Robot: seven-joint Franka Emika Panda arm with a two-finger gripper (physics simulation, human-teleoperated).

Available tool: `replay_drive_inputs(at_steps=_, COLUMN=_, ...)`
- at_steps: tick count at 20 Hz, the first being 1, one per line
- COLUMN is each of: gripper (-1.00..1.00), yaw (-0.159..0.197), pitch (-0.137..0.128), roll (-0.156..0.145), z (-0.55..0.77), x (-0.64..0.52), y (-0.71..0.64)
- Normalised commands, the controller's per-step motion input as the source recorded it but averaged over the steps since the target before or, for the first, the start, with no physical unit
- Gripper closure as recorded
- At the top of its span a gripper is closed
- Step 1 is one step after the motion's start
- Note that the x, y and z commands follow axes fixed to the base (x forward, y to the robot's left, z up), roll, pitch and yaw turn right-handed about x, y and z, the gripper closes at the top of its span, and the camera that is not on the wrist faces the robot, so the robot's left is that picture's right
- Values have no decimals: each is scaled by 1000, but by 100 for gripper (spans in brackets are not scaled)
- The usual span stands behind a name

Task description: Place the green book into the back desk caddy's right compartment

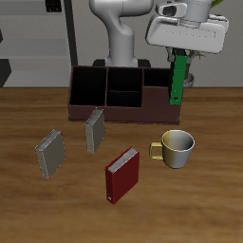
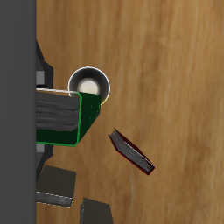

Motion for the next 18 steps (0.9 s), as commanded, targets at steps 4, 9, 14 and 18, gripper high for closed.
replay_drive_inputs(at_steps=4, gripper=100, yaw=29, pitch=-41, roll=-8, z=158, x=-526, y=14)
replay_drive_inputs(at_steps=9, gripper=100, yaw=21, pitch=-19, roll=-26, z=122, x=-472, y=-71)
replay_drive_inputs(at_steps=14, gripper=100, yaw=27, pitch=-9, roll=37, z=67, x=-453, y=5)
replay_drive_inputs(at_steps=18, gripper=100, yaw=23, pitch=-19, roll=41, z=11, x=-585, y=46)
